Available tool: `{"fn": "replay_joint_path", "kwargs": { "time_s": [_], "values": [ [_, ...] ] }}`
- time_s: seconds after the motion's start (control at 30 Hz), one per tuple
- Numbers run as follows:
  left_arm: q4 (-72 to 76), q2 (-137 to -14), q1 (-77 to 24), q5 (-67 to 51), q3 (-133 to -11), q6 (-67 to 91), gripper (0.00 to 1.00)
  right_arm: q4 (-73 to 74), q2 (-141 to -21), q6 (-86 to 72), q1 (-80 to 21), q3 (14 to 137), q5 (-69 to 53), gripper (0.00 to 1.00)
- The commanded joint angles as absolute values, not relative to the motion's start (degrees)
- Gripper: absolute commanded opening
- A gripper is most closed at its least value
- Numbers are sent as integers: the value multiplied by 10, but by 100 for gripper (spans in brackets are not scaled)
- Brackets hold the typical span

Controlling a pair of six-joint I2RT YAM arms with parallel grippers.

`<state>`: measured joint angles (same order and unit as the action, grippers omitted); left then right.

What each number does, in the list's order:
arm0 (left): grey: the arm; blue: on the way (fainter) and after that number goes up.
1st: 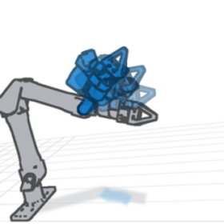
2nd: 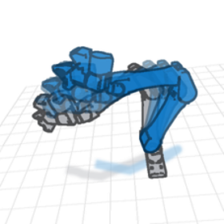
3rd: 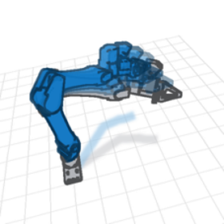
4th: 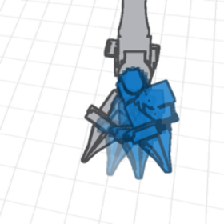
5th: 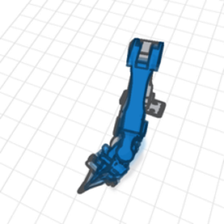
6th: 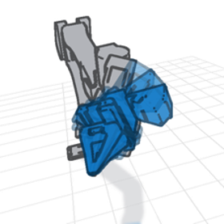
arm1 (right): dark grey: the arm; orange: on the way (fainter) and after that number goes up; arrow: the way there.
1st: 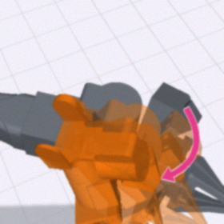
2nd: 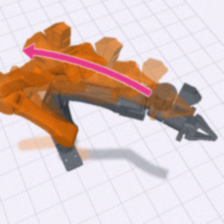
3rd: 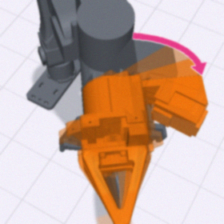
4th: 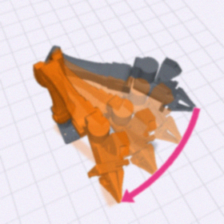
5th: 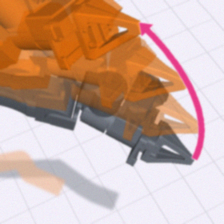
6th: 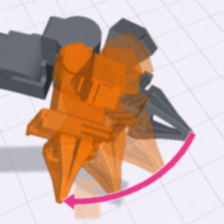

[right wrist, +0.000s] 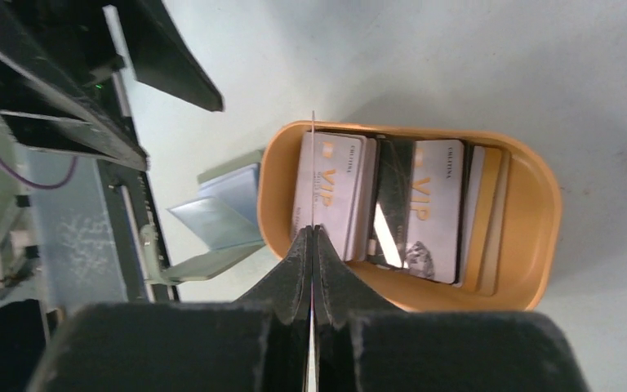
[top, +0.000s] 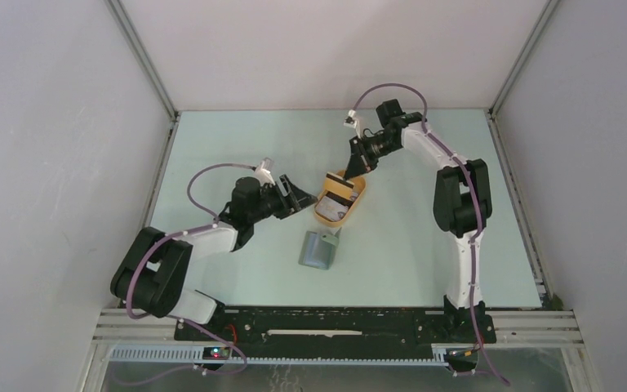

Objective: Put the credit cards into the card holder
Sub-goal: Pick up the credit card from the storage box.

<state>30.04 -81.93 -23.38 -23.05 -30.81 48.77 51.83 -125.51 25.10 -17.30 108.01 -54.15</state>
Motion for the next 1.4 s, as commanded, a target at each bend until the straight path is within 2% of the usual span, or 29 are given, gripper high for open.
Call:
{"fn": "replay_joint_path", "kwargs": {
  "time_s": [0.0,0.47,0.63,0.83,0.9,0.97,1.0,1.03,1.13,1.2,1.27,1.37],
  "values": [
    [370,-839,-229,-255,-330,546,72,450,-1183,143,-164,1051,-597,0],
    [569,-897,-229,-279,-330,685,73,252,-1096,-87,-169,914,-711,0],
    [623,-902,-229,-282,-321,713,69,218,-1077,-121,-180,890,-724,0],
    [699,-907,-229,-296,-308,745,43,193,-1057,-142,-195,863,-726,0],
    [709,-904,-229,-300,-303,750,28,190,-1052,-144,-201,856,-726,0],
    [721,-900,-229,-303,-296,753,4,188,-1044,-147,-205,850,-725,0],
    [726,-895,-229,-303,-289,753,1,186,-1039,-153,-206,847,-726,0],
    [730,-890,-229,-305,-281,751,0,182,-1035,-159,-205,844,-728,5],
    [731,-867,-229,-315,-262,732,0,191,-1020,-149,-202,843,-737,43],
    [731,-851,-229,-330,-251,720,0,214,-1008,-119,-203,846,-748,59],
    [726,-834,-229,-349,-244,705,0,238,-996,-87,-206,845,-762,68],
    [703,-806,-229,-385,-242,679,0,277,-979,-34,-217,845,-761,73]
  ]
}}
